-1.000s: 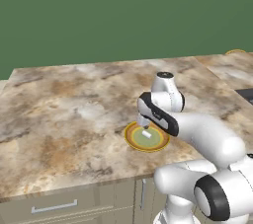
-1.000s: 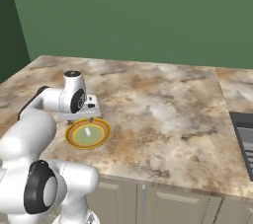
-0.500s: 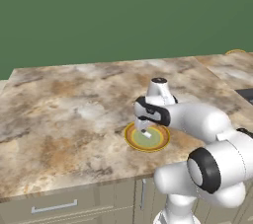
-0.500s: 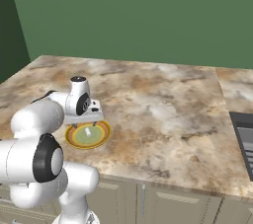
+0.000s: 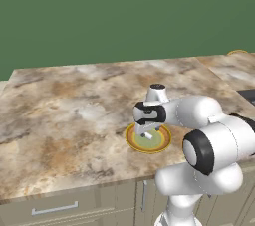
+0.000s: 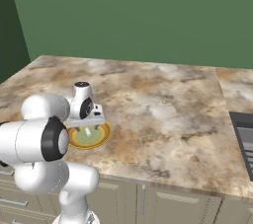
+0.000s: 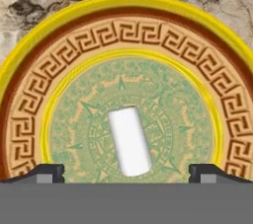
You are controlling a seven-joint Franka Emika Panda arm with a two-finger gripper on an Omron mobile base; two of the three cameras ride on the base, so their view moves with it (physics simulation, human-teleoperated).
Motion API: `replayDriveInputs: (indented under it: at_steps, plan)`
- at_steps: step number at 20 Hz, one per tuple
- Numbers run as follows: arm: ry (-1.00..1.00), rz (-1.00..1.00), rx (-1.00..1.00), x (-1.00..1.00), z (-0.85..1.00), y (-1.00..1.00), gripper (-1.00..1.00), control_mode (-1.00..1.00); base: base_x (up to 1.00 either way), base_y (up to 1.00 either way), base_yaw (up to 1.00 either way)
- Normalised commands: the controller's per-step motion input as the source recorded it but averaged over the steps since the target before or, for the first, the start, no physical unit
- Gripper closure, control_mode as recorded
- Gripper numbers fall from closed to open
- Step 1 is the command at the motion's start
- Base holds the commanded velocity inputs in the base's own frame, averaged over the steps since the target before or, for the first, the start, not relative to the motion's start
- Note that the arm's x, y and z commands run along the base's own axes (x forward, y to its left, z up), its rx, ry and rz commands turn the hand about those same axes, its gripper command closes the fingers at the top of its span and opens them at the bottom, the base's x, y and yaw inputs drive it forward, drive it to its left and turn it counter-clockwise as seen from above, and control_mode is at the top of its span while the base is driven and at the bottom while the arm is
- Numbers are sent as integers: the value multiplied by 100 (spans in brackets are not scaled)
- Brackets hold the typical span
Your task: Pick up the marshmallow and place it in the cup of hot chocolate on the dining counter.
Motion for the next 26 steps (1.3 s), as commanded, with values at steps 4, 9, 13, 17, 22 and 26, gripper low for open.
replayDriveInputs:
  at_steps: [4,9,13,17,22,26]
  plan:
    - [0,0,0,17,-20,0,-100,-100,0,0,0]
    - [0,0,0,5,-19,0,-100,-100,0,0,0]
    - [0,0,0,0,-28,0,-100,-100,0,0,0]
    - [0,0,0,0,-34,0,-100,-100,0,0,0]
    - [0,0,0,0,-35,0,-100,-100,0,0,0]
    - [2,0,0,0,-19,0,100,-100,0,0,0]
